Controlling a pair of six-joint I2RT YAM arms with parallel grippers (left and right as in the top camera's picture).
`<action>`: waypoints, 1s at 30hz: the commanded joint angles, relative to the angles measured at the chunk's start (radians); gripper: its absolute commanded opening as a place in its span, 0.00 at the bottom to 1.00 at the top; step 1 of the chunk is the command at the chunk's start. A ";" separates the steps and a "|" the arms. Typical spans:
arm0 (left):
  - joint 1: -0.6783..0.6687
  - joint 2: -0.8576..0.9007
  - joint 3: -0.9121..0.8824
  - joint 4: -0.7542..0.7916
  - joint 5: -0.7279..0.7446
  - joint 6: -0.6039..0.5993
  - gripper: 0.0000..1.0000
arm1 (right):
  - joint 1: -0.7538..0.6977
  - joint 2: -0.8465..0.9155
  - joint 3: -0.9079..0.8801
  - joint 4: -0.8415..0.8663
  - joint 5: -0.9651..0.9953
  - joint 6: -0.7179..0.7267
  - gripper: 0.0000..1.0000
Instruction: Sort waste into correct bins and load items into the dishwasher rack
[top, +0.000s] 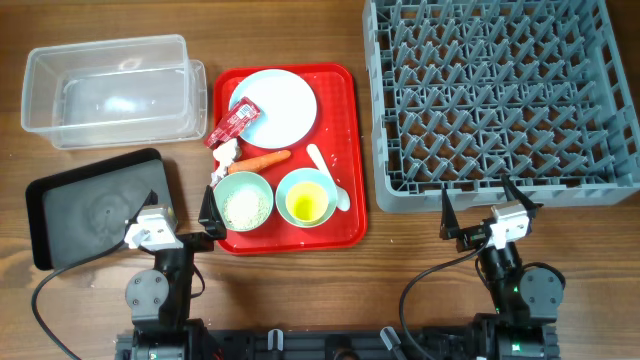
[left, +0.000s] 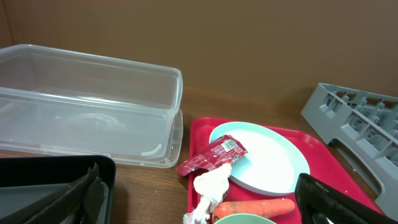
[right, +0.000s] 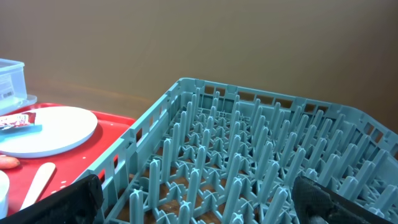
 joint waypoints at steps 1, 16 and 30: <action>0.005 -0.001 -0.008 0.001 0.005 0.019 1.00 | 0.004 -0.004 -0.001 0.007 -0.018 0.002 1.00; 0.005 0.040 0.035 0.004 -0.026 -0.103 1.00 | 0.004 0.145 0.119 -0.002 0.114 0.027 1.00; 0.005 0.563 0.450 -0.132 0.048 -0.146 1.00 | 0.004 0.717 0.625 -0.275 0.113 0.132 1.00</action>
